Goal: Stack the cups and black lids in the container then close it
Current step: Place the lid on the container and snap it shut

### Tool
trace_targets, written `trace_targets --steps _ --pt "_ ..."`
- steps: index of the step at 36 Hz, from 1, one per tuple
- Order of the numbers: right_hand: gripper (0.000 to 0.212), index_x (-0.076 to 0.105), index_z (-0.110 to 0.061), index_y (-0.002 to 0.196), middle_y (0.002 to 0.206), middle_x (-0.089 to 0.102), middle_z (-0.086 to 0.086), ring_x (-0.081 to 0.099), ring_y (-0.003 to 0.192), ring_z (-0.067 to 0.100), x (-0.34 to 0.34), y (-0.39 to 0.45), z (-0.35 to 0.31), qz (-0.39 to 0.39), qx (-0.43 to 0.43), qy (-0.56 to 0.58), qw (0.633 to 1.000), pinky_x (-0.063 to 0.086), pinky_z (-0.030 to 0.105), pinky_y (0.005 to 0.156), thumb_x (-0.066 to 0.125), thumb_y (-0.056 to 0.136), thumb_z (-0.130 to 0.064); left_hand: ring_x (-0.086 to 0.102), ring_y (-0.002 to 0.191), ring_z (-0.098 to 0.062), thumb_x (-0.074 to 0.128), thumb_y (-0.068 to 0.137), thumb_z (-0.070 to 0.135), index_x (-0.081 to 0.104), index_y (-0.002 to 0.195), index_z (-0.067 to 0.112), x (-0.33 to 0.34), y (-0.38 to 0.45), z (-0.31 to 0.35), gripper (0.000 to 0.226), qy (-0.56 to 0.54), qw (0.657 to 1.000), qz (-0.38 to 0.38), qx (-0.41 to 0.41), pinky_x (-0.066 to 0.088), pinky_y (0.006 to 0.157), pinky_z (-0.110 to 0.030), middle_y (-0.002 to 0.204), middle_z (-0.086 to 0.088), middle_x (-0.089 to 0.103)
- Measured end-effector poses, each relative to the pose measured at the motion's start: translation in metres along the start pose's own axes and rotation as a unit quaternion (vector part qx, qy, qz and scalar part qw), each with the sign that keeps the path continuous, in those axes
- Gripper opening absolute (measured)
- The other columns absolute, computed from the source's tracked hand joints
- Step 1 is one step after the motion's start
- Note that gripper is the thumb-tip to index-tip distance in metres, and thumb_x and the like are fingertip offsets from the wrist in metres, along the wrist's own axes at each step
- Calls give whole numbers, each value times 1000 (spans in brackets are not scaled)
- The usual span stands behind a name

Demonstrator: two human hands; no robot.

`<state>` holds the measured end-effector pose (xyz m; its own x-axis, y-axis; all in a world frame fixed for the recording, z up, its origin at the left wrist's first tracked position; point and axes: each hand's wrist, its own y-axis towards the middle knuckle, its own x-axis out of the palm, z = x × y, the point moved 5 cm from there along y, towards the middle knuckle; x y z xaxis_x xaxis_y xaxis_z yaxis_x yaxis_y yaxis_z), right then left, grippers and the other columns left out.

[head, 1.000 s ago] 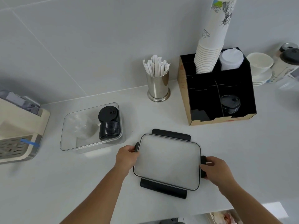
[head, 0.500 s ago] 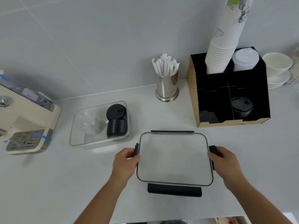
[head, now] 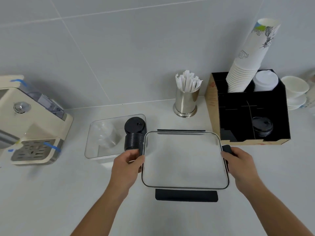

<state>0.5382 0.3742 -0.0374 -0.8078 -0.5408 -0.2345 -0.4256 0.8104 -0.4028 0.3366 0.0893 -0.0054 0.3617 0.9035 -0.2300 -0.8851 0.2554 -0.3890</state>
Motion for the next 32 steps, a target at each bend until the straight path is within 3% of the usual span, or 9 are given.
trace_targets --steps 5,12,18,28,32 --pt "10 68 -18 81 78 63 17 55 69 27 32 -5 -20 -21 -4 9 1000 48 45 67 64 74 -21 61 63 -16 71 83 11 77 81 26 -32 14 11 17 -33 999 6 3 55 65 -28 75 -2 74" --pt "10 63 -6 78 74 54 10 47 66 23 85 -10 -48 -50 -11 -18 999 40 39 64 65 75 -16 64 71 -21 70 85 12 77 88 20 -84 35 14 12 -67 997 22 -9 54 66 -30 82 -6 76" --pt "7 69 -13 72 73 67 6 49 64 21 135 -15 -71 -75 -23 -37 996 43 35 59 64 77 -14 69 80 -25 68 88 9 77 91 18 -127 49 11 13 -95 994 42 -18 60 76 -37 84 -4 77" --pt "12 68 -18 80 79 72 4 56 67 21 197 -11 -90 -98 -20 -57 993 52 33 58 60 87 -16 71 72 -17 65 91 7 76 87 22 -171 83 15 19 -126 990 61 -25 57 61 -25 81 2 78" --pt "11 69 -19 82 81 72 6 58 69 22 217 -4 -98 -98 -18 -63 993 50 33 57 60 87 -16 72 82 -23 65 92 9 76 90 20 -182 103 14 15 -136 988 65 -45 56 68 -29 88 -2 78"
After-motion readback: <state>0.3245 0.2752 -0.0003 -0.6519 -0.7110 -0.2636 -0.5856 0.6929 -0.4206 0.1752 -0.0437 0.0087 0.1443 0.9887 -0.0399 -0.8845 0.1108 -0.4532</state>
